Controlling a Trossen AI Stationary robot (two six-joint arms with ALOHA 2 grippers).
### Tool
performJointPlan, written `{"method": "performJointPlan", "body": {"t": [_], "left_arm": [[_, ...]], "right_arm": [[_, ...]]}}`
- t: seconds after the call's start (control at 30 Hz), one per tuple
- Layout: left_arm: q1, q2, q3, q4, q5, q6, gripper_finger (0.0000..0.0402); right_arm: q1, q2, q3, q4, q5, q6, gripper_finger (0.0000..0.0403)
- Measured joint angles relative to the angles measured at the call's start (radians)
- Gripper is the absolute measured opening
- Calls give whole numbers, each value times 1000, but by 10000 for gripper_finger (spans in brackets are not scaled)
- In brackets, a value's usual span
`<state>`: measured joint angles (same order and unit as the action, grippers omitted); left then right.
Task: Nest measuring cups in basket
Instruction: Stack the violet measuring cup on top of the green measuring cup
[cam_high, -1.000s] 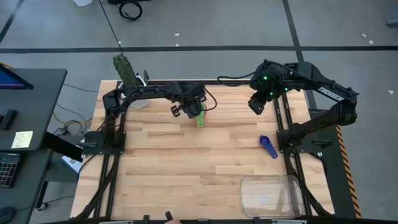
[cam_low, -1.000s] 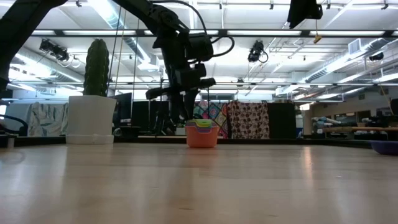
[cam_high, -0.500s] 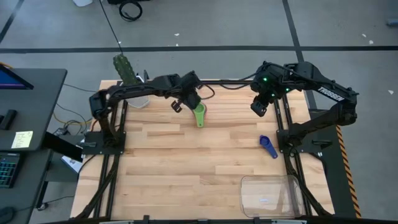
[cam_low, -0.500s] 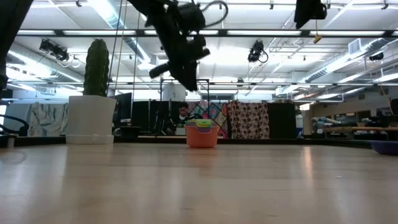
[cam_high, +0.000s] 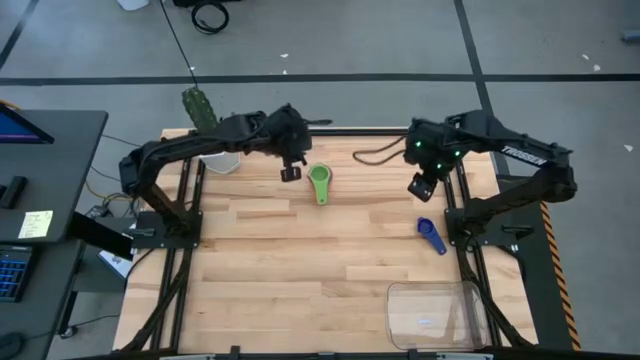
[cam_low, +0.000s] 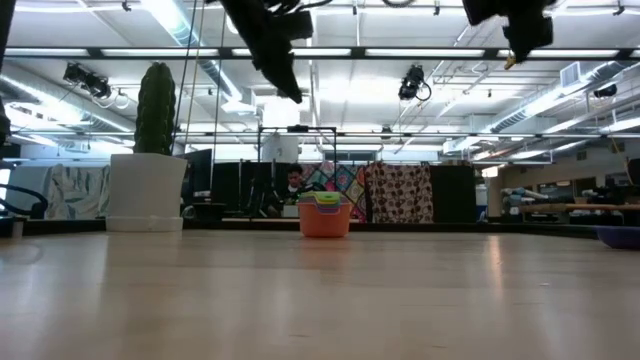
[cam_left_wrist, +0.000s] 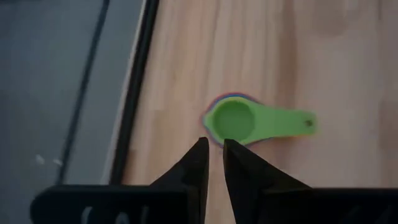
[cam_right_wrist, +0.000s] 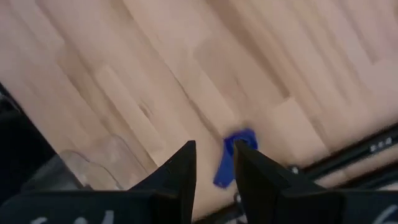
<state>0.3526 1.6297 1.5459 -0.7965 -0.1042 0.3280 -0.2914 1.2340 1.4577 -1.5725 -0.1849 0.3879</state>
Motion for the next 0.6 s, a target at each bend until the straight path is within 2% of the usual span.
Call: {"method": "performJointPlan", "body": {"t": [0.07,0.2,0.43,0.6], "left_arm": [[-6,-7,0,-15,17,-77,52],[-20,-11,0,-39,55,-134,52],[-32,-18,0,-142,70,-134,52],[-20,-50,0,-203,65,-126,52]], "right_arm": [[9,0,-56,2,0,-9,110],[30,1,-175,1,3,-59,110],[55,0,-382,24,9,-60,110],[73,3,-531,148,28,6,110]]}}
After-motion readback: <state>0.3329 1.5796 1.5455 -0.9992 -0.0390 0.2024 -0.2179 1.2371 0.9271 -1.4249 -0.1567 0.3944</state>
